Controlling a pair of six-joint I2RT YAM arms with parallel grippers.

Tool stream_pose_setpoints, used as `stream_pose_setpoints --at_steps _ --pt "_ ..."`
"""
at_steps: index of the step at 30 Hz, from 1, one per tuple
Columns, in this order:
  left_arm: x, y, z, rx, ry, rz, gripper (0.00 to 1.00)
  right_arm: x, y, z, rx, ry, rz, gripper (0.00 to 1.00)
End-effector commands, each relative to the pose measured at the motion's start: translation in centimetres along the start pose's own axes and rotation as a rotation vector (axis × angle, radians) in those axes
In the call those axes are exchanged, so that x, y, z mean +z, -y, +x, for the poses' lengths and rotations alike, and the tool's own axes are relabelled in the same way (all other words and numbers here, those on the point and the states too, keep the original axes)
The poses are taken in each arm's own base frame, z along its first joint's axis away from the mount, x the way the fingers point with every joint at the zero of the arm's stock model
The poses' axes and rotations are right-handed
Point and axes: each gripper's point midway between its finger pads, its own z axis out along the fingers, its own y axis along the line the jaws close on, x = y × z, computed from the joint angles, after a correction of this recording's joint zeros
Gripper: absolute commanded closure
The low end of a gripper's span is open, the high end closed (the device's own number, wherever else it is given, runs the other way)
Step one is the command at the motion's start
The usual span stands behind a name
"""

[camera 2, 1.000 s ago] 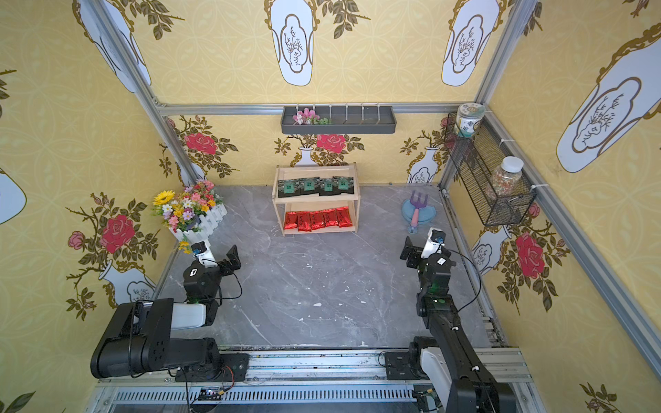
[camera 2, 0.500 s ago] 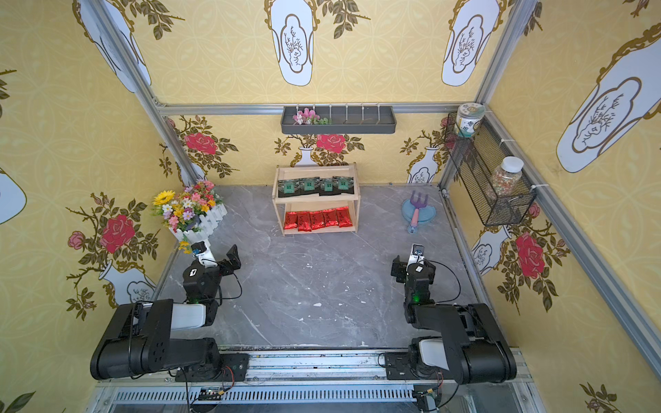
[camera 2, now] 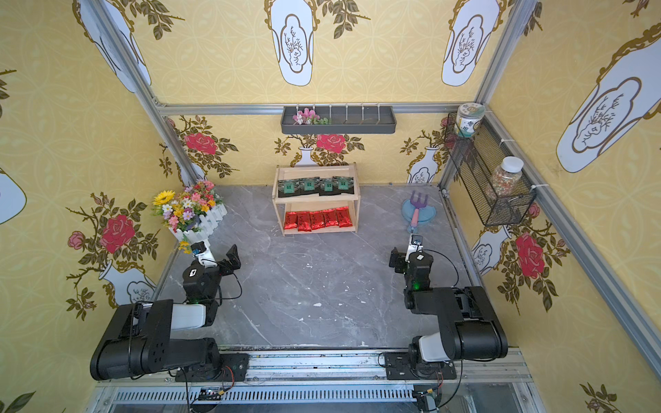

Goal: Place the tea bags on the shelf by color
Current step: Reset both arms

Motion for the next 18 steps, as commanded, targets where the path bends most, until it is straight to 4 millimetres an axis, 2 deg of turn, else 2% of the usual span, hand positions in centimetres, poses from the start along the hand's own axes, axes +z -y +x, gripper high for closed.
stream_pose_setpoints --at_steps 1,3,5,7,12,14,18 --pt "-0.1 0.2 -0.5 0.007 0.022 0.010 0.00 -0.3 0.4 -0.7 0.031 0.040 0.018 0.03" --pt "-0.2 -0.1 -0.5 0.024 0.036 -0.052 0.00 -0.2 0.4 -0.7 0.025 0.038 0.020 0.03" --pt "-0.2 -0.2 -0.6 0.024 0.042 -0.066 0.00 0.2 -1.1 -0.6 -0.020 0.014 -0.045 0.03" --pt "-0.1 -0.3 -0.6 0.021 0.044 -0.070 0.00 0.5 -2.7 -0.4 -0.030 -0.018 -0.182 0.03" --pt "0.0 -0.2 -0.6 0.007 0.039 -0.044 0.00 0.5 -2.6 -0.4 -0.015 -0.016 -0.202 0.03" --pt "0.0 0.8 -0.4 0.018 0.023 0.025 0.00 0.5 -2.5 -0.5 -0.016 -0.014 -0.199 0.03" --pt "-0.1 0.9 -0.2 0.013 0.011 0.043 0.00 0.3 -2.6 -0.4 -0.026 -0.009 -0.196 0.03"
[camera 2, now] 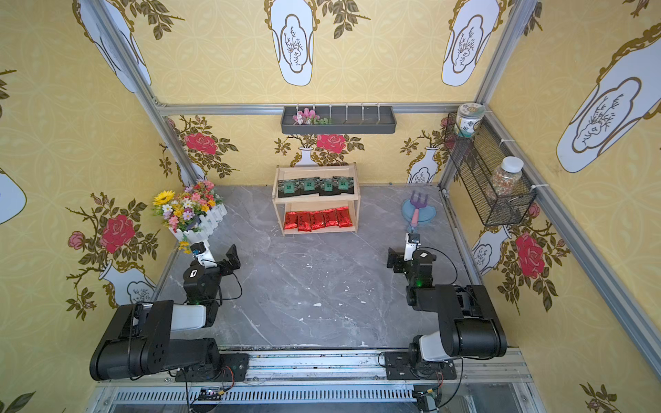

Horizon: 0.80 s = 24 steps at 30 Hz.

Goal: Place the tea bags on the shelf by color
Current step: Reset both arms

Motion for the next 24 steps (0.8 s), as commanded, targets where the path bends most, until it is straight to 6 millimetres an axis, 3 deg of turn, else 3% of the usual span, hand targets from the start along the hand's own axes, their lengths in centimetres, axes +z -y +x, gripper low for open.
stream_pose_setpoints --at_steps 1,11,24 --pt "-0.1 0.8 0.0 0.003 -0.001 0.054 0.00 -0.1 -0.4 -0.4 -0.015 0.016 -0.021 0.03" --pt "-0.2 1.5 0.1 0.009 -0.011 0.111 0.00 -0.1 -0.8 -0.3 -0.041 0.017 -0.009 0.03" --pt "-0.3 1.5 0.0 0.007 -0.006 0.111 0.00 0.0 -2.3 -0.2 -0.054 0.005 -0.142 0.03"
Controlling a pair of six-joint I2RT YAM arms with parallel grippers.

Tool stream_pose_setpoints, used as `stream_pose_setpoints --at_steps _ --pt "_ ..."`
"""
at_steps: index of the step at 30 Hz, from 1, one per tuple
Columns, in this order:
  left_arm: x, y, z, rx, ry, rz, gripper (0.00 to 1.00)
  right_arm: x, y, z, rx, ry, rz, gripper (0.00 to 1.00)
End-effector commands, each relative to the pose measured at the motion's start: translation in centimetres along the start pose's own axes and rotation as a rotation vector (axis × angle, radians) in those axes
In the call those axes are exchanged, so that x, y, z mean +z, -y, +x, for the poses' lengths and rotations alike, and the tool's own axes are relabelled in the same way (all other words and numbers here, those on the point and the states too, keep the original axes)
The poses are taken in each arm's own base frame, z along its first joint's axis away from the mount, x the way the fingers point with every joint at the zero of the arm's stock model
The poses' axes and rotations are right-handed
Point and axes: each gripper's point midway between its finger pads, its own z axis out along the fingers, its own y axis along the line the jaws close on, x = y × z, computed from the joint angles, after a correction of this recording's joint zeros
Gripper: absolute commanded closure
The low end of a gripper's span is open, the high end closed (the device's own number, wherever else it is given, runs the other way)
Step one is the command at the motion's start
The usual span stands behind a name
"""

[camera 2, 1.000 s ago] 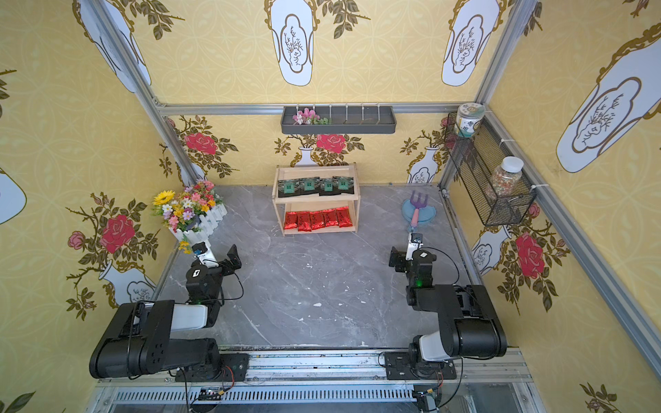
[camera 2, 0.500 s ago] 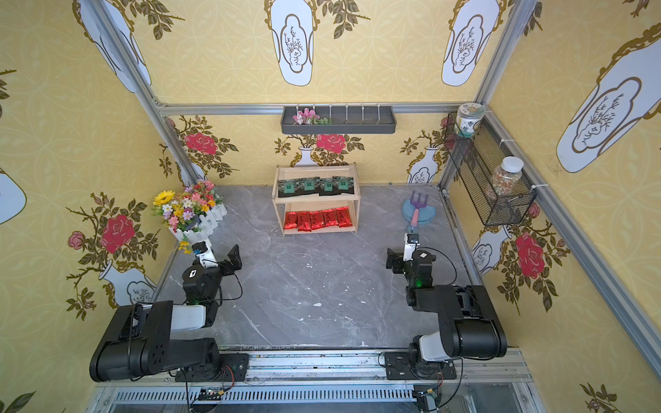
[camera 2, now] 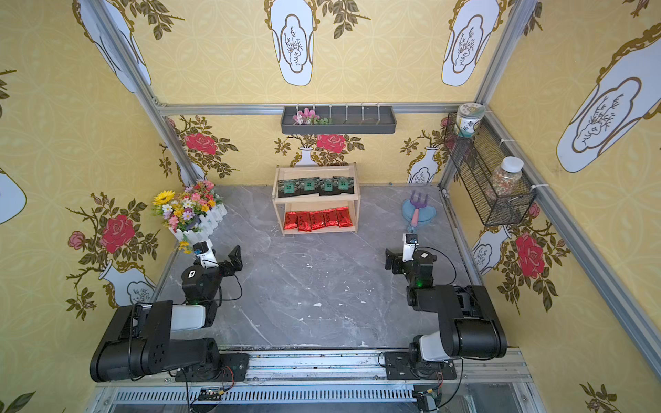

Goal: Place the tea bags on the shelf by color
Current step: Reset both arms

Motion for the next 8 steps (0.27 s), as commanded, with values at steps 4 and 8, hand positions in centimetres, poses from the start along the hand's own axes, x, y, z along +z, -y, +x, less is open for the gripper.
stream_pose_setpoints --at_steps 4,8 --pt "0.0 0.1 -0.3 0.011 0.015 0.006 0.00 0.7 -1.8 0.1 -0.045 -0.017 -0.086 0.03" --pt "-0.2 0.2 -0.3 0.020 0.018 0.002 0.00 -0.3 -1.4 -0.5 -0.032 0.034 -0.081 0.03"
